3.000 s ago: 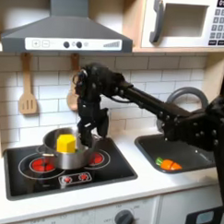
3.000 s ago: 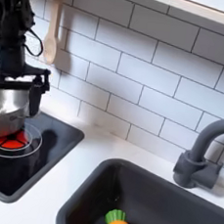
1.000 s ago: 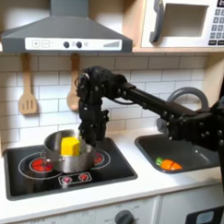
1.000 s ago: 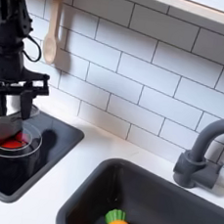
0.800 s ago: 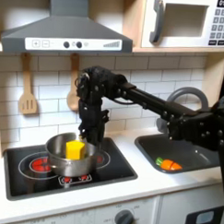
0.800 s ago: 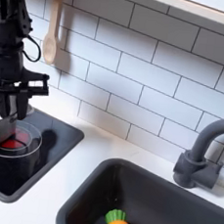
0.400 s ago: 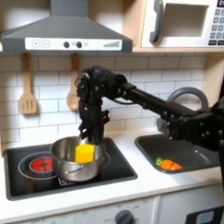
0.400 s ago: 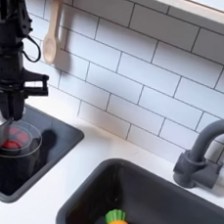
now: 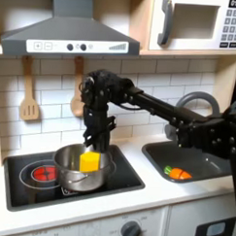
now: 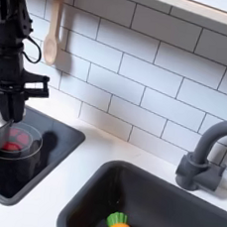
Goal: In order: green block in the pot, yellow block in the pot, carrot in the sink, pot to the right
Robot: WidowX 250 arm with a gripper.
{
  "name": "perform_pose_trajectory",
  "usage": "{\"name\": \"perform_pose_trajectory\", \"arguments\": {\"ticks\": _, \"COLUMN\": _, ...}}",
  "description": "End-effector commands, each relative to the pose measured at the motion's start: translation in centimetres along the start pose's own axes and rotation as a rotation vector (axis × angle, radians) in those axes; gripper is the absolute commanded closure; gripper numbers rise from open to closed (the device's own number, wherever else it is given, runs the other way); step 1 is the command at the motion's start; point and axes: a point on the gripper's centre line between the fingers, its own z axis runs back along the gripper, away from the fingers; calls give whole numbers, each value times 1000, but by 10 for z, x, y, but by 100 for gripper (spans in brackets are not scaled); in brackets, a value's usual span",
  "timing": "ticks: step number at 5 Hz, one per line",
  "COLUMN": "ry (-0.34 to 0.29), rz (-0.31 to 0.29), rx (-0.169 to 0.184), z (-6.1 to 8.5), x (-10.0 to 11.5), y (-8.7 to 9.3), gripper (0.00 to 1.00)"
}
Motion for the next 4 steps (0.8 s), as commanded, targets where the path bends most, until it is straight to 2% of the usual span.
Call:
{"name": "perform_pose_trajectory", "arguments": {"ticks": 1, "ry": -6, "rz": -24, "rx": -6, "z": 2, "x": -1, "y": -19, "gripper": 100}}
{"name": "perform_pose_trajectory", "arguments": {"ticks": 2, "ry": -21, "rz": -61, "rx": -11, "z": 5, "x": -3, "y": -38, "gripper": 100}}
{"name": "perform_pose_trajectory", "arguments": {"ticks": 3, "ry": -22, "rz": -65, "rx": -14, "z": 4, "x": -2, "y": -45, "gripper": 100}}
{"name": "perform_pose_trajectory", "arguments": {"ticks": 4, "ry": -20, "rz": -48, "rx": -17, "z": 4, "x": 1, "y": -44, "gripper": 100}}
